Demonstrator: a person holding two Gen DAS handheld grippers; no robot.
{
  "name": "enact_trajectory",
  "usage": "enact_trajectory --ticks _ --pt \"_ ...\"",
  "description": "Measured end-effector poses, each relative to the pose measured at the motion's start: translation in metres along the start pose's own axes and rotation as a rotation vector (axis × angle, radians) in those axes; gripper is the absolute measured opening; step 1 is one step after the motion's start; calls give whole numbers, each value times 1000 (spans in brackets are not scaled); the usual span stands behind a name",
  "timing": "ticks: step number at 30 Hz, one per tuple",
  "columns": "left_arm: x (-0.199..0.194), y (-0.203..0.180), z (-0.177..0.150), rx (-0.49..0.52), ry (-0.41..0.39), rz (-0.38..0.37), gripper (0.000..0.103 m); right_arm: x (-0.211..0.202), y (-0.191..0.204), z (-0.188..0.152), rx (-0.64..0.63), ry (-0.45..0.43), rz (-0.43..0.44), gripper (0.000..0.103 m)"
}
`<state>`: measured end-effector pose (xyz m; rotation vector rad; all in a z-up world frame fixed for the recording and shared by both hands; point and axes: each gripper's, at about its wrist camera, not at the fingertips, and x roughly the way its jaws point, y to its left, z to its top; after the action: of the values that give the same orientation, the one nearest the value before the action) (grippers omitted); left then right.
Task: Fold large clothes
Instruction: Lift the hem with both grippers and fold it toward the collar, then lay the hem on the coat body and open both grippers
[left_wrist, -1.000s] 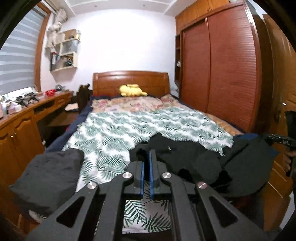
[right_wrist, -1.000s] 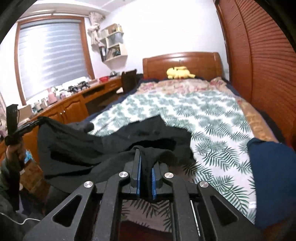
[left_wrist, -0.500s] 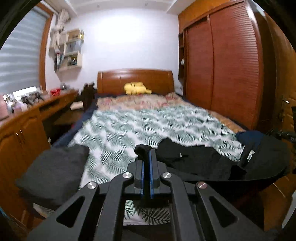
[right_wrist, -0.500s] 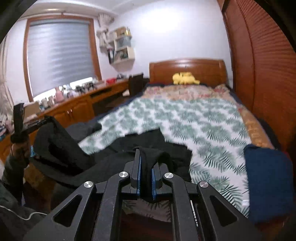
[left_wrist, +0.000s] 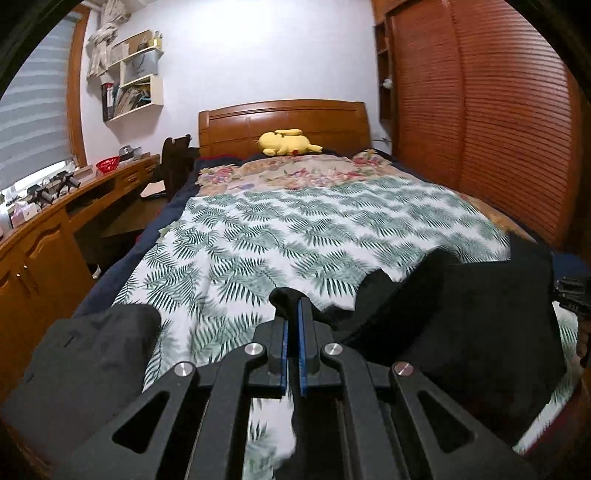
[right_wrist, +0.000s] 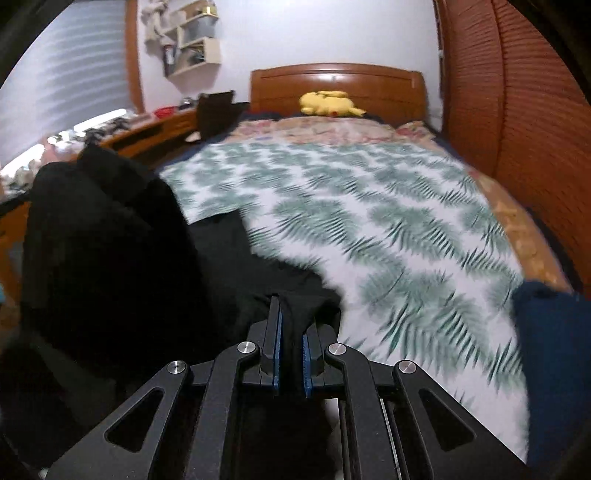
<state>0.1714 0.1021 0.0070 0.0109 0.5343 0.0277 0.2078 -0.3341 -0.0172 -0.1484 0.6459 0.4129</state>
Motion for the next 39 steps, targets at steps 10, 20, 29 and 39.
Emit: enact_trajectory --ticks 10,20,29,39 --pt "80 15 40 -108 -10 1 2 79 -46 72 39 -15 -104 6" --pt "112 12 26 -116 3 9 2 143 -39 81 -9 21 -122 6" --pt "113 15 25 -104 15 -34 8 176 -33 86 -18 79 -128 10" --pt "97 0 18 -44 11 -88 20 168 -40 103 66 71 -108 79"
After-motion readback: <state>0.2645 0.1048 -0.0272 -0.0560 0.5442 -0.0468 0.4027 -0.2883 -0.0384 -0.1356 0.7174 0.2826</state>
